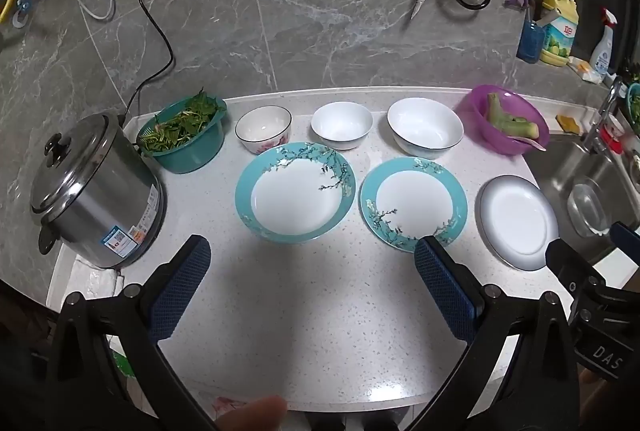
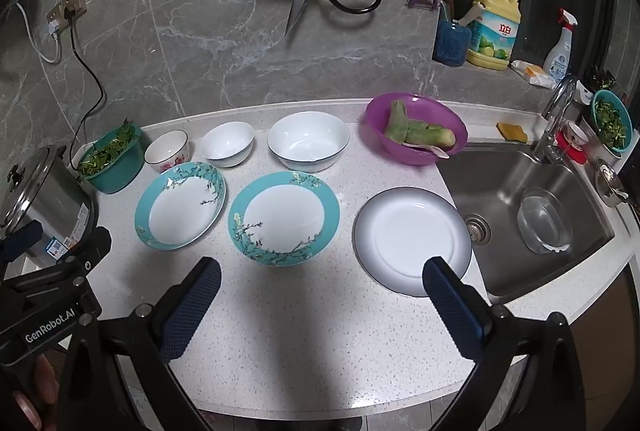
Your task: Organize plates and bowls
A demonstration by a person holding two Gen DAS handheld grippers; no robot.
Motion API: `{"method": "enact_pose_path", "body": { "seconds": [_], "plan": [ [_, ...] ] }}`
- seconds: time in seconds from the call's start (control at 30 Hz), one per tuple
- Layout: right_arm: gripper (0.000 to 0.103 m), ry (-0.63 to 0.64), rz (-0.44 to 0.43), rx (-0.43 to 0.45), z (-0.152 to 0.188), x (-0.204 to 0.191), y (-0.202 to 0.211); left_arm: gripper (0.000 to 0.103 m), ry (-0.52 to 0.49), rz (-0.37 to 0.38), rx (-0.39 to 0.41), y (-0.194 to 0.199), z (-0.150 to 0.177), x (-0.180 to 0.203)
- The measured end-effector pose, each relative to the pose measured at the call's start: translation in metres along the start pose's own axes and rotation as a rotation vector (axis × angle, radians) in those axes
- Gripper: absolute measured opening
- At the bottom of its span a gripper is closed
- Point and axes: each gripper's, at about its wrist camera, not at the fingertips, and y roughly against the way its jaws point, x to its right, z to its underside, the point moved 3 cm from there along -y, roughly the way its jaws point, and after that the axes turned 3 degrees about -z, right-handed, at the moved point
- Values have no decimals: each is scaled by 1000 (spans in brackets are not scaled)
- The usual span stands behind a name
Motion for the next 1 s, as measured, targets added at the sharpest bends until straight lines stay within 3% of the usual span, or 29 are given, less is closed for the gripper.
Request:
{"method": "enact_pose_path", "body": {
  "seconds": [1.0],
  "plan": [
    [103, 3, 1, 8, 6, -2, 8, 103, 5, -5, 8, 16, 8, 1]
  ]
}}
